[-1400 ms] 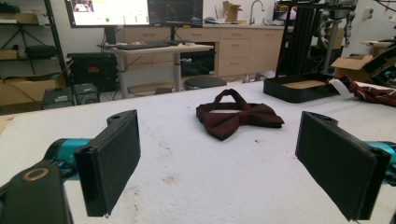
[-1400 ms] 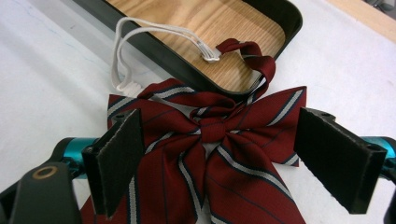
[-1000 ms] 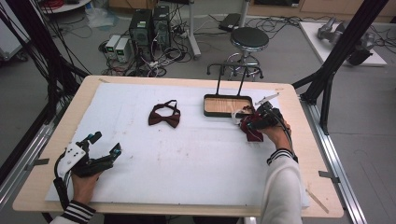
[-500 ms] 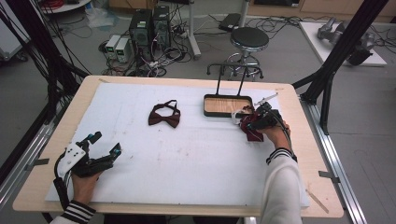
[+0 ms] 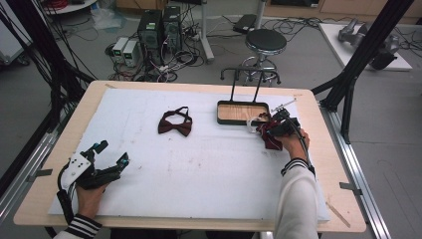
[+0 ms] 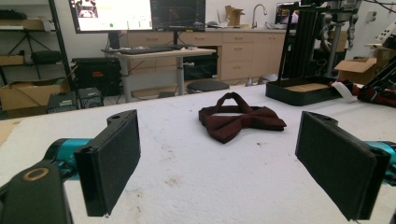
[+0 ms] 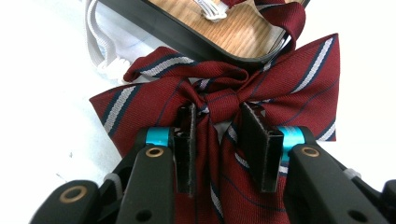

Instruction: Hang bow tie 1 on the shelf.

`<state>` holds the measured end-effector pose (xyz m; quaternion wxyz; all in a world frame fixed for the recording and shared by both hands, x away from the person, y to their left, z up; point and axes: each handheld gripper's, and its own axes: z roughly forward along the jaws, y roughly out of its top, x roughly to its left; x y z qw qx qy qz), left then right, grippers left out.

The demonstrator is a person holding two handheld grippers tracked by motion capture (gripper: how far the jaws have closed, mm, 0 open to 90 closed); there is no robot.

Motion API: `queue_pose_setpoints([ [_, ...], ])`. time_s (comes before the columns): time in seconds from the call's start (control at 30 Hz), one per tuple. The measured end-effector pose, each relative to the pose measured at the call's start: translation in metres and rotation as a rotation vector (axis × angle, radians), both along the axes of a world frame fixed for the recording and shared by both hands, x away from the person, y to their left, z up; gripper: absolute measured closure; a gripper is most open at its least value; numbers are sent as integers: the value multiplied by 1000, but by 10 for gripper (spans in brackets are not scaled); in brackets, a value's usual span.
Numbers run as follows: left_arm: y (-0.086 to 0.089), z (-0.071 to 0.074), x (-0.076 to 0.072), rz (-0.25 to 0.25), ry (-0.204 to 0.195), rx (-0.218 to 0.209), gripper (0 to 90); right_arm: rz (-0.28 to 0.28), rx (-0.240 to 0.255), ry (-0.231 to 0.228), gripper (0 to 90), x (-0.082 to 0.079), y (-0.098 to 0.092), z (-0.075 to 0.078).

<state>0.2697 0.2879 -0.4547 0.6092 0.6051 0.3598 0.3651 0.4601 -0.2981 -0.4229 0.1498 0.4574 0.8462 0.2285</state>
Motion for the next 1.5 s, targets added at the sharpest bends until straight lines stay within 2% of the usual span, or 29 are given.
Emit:
queue_pose_setpoints([
  [0.23, 0, 0, 0, 1, -2, 3, 145, -32, 2, 6, 712, -1, 2, 1],
  [0.67, 0, 0, 0, -1, 7, 8, 145, -26, -19, -15, 718, -6, 7, 2],
  [0.83, 0, 0, 0, 0, 6, 9, 145, -42, 5, -57, 718, -14, 4, 4],
  [1.2, -1, 0, 0, 0, 6, 11, 146, -47, 120, -184, 726, -28, -5, 24],
  [1.5, -1, 0, 1, 1, 6, 10, 146, -32, 142, -247, 725, -36, -4, 34],
])
